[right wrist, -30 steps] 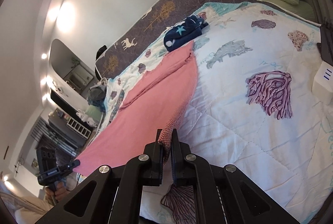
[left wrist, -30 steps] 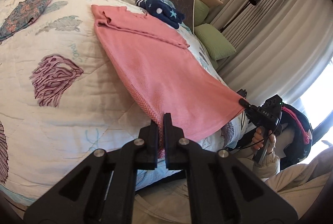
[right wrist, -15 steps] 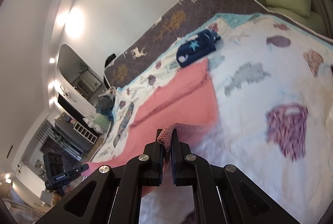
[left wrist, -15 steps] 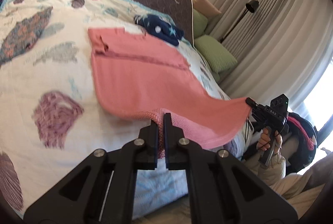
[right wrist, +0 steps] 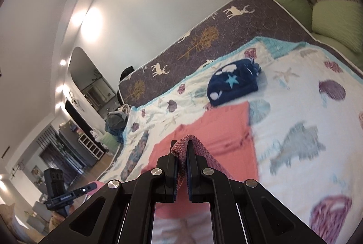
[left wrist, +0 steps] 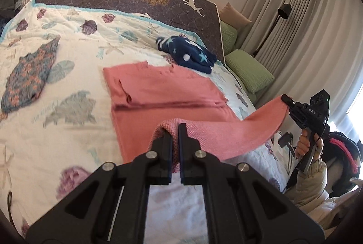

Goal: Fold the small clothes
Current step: 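Grasp the hem with the left gripper while the right gripper grasps it, lift toward the collar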

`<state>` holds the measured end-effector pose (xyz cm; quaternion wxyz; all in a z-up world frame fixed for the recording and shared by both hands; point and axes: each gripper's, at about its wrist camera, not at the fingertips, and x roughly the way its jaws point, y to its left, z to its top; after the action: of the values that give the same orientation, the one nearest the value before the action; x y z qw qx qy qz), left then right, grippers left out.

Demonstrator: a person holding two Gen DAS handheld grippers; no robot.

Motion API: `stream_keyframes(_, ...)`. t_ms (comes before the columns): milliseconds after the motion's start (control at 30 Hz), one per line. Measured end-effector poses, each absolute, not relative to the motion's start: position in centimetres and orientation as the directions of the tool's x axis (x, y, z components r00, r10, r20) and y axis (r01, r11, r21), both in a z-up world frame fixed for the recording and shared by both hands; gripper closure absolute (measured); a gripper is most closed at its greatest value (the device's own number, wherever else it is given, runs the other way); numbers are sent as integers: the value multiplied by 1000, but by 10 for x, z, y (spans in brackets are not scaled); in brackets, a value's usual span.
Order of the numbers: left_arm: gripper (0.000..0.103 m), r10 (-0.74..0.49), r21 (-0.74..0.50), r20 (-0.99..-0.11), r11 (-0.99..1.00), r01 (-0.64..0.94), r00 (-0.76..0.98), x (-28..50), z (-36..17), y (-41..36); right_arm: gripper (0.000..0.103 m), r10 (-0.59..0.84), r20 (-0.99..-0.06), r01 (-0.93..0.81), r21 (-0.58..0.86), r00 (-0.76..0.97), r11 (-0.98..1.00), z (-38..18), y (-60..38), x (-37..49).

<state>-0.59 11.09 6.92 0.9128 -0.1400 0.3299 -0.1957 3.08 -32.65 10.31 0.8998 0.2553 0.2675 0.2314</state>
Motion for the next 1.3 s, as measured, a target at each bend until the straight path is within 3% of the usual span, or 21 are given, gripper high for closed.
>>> stream_keyframes(433,98,-403,-348,-572,908,234,715,94,80,126,98,484,-398,-251,509,779,823,108,-301,131)
stream_keyframes(733,98,-392,-363,-610,911,196,689,162,71,128,98,441,-474,-188,489,762,852,91,-285,204)
stream_keyframes(1000,98,-380,-392,-679,911,128,629,224,37,131,98,416,-550,-65,546,725,835,55,-293,263)
stream_keyframes(1300,98,-403,-467,-757,884,5,514,276,-24,146,97,368,-692,54,507,621,861,9,-282,325)
